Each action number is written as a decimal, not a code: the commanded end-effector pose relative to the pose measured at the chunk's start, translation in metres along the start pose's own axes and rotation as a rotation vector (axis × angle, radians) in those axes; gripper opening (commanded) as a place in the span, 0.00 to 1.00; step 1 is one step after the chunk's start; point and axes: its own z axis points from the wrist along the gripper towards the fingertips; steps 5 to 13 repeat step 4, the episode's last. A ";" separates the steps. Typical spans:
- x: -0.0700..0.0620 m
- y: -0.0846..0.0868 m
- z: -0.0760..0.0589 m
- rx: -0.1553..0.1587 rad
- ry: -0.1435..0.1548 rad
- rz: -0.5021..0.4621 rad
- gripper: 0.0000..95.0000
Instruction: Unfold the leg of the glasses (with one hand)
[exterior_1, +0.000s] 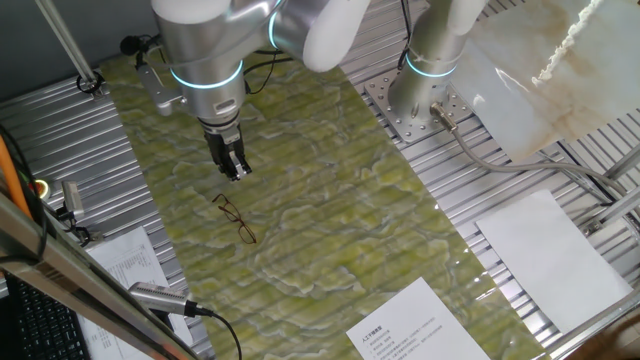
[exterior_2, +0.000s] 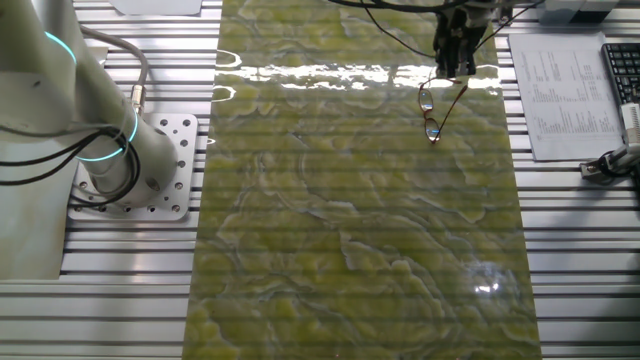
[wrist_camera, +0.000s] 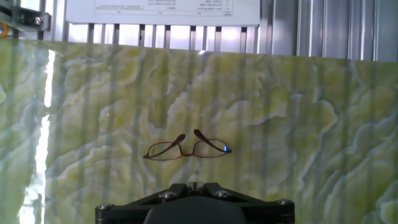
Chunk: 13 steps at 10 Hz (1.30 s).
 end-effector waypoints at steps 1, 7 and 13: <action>0.002 -0.001 -0.001 0.001 0.003 0.004 0.00; 0.002 -0.001 -0.001 0.000 0.003 0.006 0.00; 0.002 -0.001 -0.001 0.000 0.003 0.006 0.00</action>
